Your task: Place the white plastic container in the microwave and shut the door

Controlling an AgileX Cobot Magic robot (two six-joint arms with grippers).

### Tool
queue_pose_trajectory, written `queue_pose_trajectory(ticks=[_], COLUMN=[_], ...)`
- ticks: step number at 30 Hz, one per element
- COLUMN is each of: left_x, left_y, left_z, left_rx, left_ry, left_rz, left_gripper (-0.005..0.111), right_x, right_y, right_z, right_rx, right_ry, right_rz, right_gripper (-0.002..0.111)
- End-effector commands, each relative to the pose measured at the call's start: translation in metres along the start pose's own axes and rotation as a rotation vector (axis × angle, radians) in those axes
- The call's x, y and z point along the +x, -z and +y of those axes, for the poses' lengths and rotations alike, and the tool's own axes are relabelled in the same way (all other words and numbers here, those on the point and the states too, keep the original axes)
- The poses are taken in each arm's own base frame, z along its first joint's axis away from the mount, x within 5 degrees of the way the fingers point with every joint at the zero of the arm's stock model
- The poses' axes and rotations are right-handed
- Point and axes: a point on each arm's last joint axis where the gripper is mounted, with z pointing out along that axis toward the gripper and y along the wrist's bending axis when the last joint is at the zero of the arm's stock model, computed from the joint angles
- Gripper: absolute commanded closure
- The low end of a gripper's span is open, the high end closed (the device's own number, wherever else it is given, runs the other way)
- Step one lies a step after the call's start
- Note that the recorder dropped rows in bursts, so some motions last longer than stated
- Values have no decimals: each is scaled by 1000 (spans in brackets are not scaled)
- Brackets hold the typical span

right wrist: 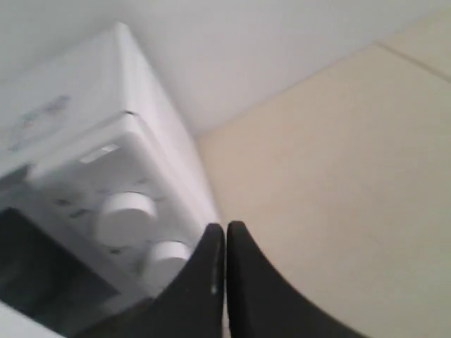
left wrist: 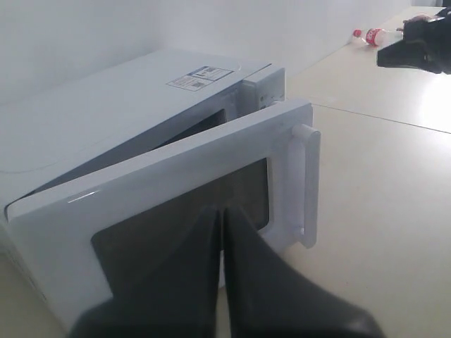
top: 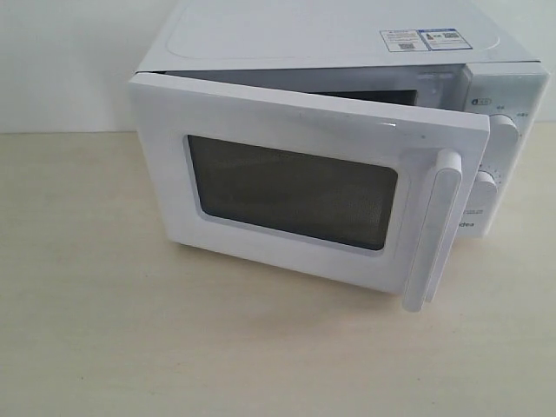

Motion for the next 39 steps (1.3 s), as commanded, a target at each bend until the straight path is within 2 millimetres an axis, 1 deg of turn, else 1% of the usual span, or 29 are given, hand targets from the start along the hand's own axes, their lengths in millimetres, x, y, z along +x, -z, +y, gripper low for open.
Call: queue_pose_trajectory(ticks=[1, 5, 6, 8, 10, 13, 19, 21, 24, 26, 27, 29, 32, 34, 36, 39], left_x=[1, 1, 1, 1, 1, 1, 1, 1, 0, 0, 0, -1, -1, 0, 0, 0], left_y=[0, 0, 0, 0, 0, 0, 0, 0, 0, 0, 0, 0, 0, 0, 0, 0], left_z=[-1, -1, -1, -1, -1, -1, -1, -1, 0, 1, 1, 0, 0, 0, 0, -1], left_rx=[6, 6, 6, 6, 6, 6, 6, 2, -8, -12, -12, -10, -10, -2, 0, 6], left_ry=[7, 7, 7, 7, 7, 7, 19, 18, 18, 19, 19, 24, 24, 23, 23, 23], left_rz=[2, 2, 2, 2, 2, 2, -6, -9, -16, -18, -18, -21, -21, -15, -13, -9], left_gripper=[103, 103, 103, 103, 103, 103, 103, 103, 103, 103, 103, 103, 103, 103, 103, 103], right_x=[4, 10, 11, 13, 16, 20, 30, 32, 34, 34, 37, 48, 80, 92, 103, 121], right_y=[-3, -5, -4, 1, 10, 23, 34, 38, 44, 45, 45, 38, 26, 19, 11, -2], right_z=[-5, 14, 19, 27, 32, 38, 49, 53, 63, 74, 80, 97, 126, 138, 145, 147], right_rx=[127, -18, -70, -174, -298, -436, -547, -590, -670, -732, -753, -786, -815, -799, -759, -623], right_ry=[115, 168, 167, 131, 61, 53, 80, 88, 81, 26, 11, 17, 67, 30, 18, 69], right_rz=[148, 322, 342, 338, 297, 255, 335, 338, 334, 319, 324, 338, 362, 321, 270, 169], right_gripper=[108, 108, 108, 108, 108, 108, 108, 108, 109, 109, 109, 109, 109, 109, 109, 109])
